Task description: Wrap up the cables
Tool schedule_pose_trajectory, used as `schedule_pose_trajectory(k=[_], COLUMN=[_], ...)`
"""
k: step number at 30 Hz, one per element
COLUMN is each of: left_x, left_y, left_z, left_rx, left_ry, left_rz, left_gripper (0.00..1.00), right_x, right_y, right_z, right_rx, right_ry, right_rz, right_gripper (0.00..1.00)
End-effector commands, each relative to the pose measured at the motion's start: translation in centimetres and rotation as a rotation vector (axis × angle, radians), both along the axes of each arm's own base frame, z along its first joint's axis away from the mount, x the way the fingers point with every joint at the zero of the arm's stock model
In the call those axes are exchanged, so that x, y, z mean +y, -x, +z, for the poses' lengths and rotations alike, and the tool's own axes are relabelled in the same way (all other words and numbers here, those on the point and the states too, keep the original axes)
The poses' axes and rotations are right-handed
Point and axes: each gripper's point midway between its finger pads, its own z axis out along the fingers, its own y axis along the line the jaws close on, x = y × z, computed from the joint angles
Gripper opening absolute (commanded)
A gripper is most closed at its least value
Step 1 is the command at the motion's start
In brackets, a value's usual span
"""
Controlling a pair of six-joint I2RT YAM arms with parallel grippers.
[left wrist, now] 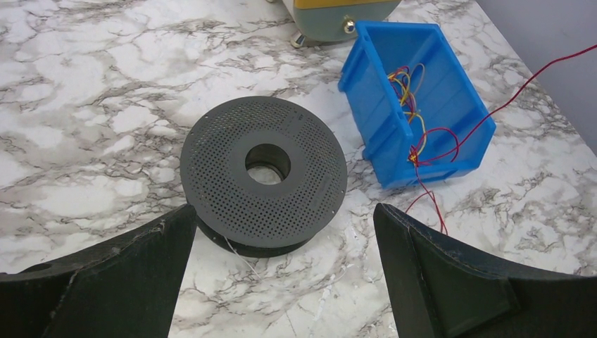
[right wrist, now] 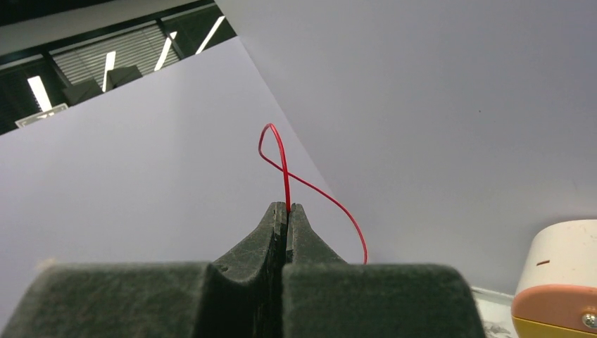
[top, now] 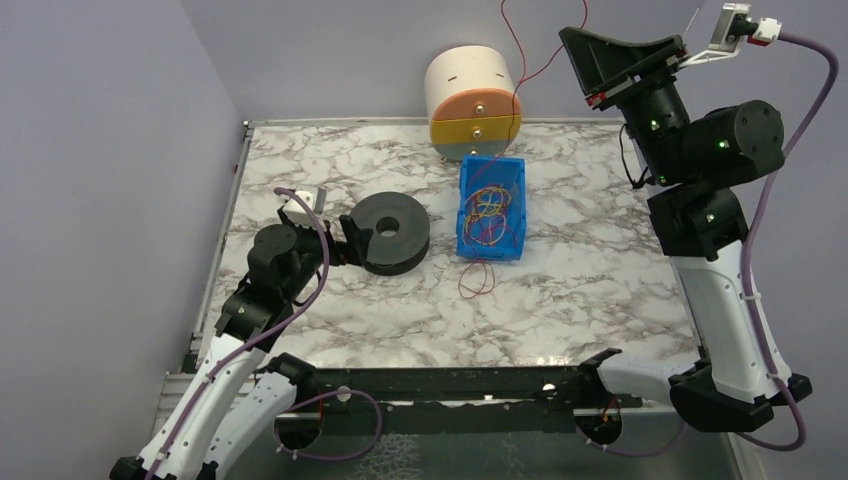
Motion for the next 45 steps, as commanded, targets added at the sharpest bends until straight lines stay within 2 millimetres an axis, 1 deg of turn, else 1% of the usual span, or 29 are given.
schedule_pose_trajectory(k=[1, 5, 10, 13, 17, 20, 23, 27, 30, 32, 33, 39, 42, 45], left_x=[-1.0, -1.6, -2.6, -4.0, -6.4, -7.6, -8.5, -9.9, -11.7, -13.0, -13.7, -18.4, -20.4, -22.0], left_y=[0.2, 0.5, 0.8, 1.3, 2.6, 3.2, 3.7, 4.0, 4.4, 4.6, 4.7, 4.5, 4.1, 3.8], left_z=[0.8, 1.2, 1.5, 1.5, 1.9, 1.8, 2.4, 2.8, 2.7, 2.2, 1.9, -2.1, -3.5, -4.5], left_rx=[-0.033, -0.048, -0.059, -0.053, -0.028, 0.009, 0.018, 0.029, 0.038, 0.055, 0.064, 0.104, 0.076, 0.019], left_ry=[0.022, 0.035, 0.042, 0.046, 0.071, 0.096, 0.123, 0.158, 0.197, 0.210, 0.211, 0.131, 0.102, 0.079], left_rz=[-0.057, -0.091, -0.155, -0.244, -0.404, -0.480, -0.533, -0.580, -0.634, -0.661, -0.674, -0.664, -0.641, -0.624], left_gripper=[0.99, 0.99, 0.99, 0.99, 0.99, 0.99, 0.99, 0.99, 0.99, 0.99, 0.99, 0.99, 0.99, 0.99], right_x=[0.3, 0.9, 1.0, 1.1, 1.4, 1.5, 1.6, 1.8, 1.9, 1.8, 1.7, 0.5, -0.4, -1.2], right_y=[2.5, 3.3, 4.3, 5.1, 6.0, 6.8, 7.8, 9.6, 10.8, 11.5, 11.9, 14.4, 16.0, 17.6], right_z=[1.0, -0.4, -2.4, -3.4, -5.1, -5.8, -6.1, -6.1, -6.0, -5.7, -5.5, -4.1, -3.1, -2.1], right_rx=[-0.103, -0.112, -0.102, -0.096, -0.086, -0.087, -0.091, -0.105, -0.120, -0.131, -0.137, -0.171, -0.194, -0.215], right_ry=[0.063, 0.125, 0.169, 0.197, 0.217, 0.222, 0.220, 0.212, 0.206, 0.203, 0.203, 0.181, 0.163, 0.136], right_rz=[0.043, 0.077, 0.097, 0.119, 0.160, 0.188, 0.223, 0.287, 0.330, 0.346, 0.351, 0.346, 0.342, 0.343], right_gripper=[0.01, 0.01, 0.01, 0.01, 0.01, 0.01, 0.01, 0.01, 0.01, 0.01, 0.01, 0.01, 0.01, 0.01])
